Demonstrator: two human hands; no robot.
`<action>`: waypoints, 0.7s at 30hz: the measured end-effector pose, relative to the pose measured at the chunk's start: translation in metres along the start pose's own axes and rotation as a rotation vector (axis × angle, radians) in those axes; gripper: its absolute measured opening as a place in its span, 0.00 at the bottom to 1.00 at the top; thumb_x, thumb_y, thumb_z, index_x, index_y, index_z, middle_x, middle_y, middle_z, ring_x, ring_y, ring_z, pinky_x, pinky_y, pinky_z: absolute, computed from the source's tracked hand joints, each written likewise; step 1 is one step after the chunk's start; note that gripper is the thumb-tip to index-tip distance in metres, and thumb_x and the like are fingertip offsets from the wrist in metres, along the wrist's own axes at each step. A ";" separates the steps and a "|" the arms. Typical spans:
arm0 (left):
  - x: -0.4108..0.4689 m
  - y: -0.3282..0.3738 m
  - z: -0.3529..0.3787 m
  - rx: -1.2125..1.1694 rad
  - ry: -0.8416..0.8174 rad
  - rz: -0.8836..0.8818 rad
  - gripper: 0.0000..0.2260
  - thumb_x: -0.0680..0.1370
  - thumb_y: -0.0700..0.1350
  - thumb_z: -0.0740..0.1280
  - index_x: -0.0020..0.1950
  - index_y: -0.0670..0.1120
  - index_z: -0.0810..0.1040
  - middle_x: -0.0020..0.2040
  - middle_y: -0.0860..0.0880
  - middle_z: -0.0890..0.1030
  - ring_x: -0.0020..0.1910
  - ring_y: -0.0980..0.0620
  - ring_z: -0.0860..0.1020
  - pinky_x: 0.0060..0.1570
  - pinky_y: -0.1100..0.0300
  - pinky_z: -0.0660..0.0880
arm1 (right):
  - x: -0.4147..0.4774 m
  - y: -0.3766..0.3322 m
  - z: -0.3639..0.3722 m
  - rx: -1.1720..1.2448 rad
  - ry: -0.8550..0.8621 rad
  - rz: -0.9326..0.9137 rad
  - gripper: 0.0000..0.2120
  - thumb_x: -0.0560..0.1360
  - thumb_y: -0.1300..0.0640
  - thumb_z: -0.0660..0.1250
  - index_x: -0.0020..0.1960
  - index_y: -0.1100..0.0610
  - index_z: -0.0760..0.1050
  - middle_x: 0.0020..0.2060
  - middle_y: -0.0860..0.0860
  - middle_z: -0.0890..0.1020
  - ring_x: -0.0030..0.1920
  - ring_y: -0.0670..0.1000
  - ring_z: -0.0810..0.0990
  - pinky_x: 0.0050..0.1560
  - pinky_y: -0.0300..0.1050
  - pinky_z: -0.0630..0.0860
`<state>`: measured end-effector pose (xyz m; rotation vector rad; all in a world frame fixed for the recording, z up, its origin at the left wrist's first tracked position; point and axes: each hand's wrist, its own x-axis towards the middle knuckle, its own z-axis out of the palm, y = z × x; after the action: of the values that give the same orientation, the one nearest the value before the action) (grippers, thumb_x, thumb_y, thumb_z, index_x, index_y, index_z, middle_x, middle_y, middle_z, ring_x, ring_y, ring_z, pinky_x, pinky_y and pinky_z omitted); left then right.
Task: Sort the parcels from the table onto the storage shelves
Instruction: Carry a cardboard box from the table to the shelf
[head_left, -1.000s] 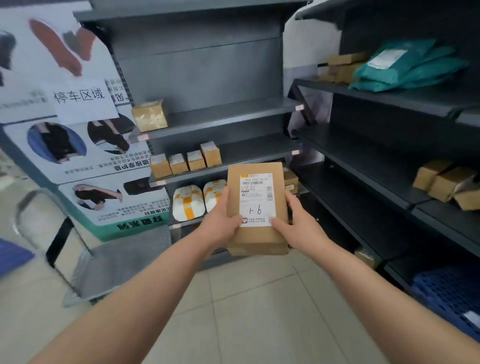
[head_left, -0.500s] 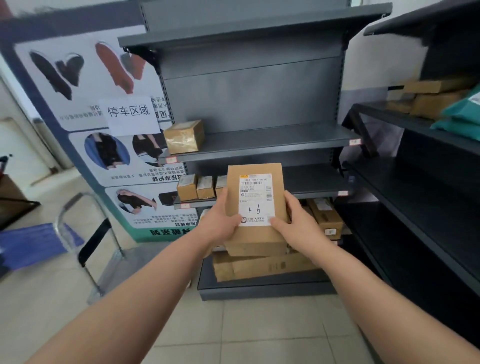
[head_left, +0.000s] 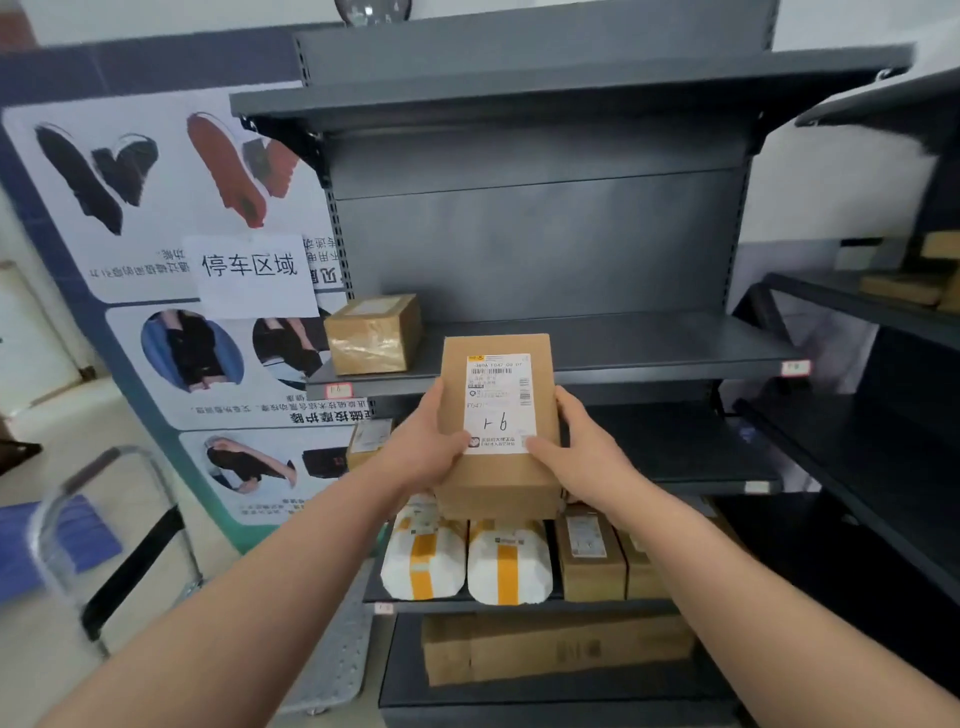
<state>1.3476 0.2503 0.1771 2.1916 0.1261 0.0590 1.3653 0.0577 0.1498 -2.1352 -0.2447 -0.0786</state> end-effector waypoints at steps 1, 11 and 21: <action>0.020 0.000 -0.009 0.006 0.001 0.014 0.35 0.80 0.46 0.64 0.79 0.61 0.44 0.74 0.50 0.65 0.60 0.44 0.75 0.50 0.46 0.80 | 0.021 -0.005 0.004 0.012 0.005 0.004 0.35 0.76 0.46 0.66 0.76 0.39 0.49 0.68 0.43 0.71 0.61 0.49 0.74 0.57 0.56 0.77; 0.188 0.015 -0.065 -0.003 0.102 0.232 0.26 0.78 0.47 0.68 0.74 0.50 0.65 0.66 0.52 0.75 0.52 0.55 0.72 0.50 0.59 0.71 | 0.197 -0.037 0.031 0.119 0.102 -0.059 0.32 0.77 0.46 0.66 0.76 0.45 0.56 0.71 0.46 0.66 0.67 0.52 0.69 0.63 0.58 0.73; 0.270 -0.008 -0.061 0.784 0.204 0.434 0.13 0.79 0.44 0.62 0.64 0.46 0.75 0.60 0.49 0.77 0.62 0.48 0.73 0.68 0.52 0.59 | 0.273 -0.010 0.050 -0.509 0.157 -0.330 0.21 0.80 0.56 0.61 0.71 0.46 0.65 0.74 0.46 0.63 0.68 0.52 0.70 0.64 0.50 0.70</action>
<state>1.6098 0.3345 0.2052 2.9540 -0.2608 0.5584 1.6287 0.1447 0.1720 -2.5542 -0.5271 -0.5485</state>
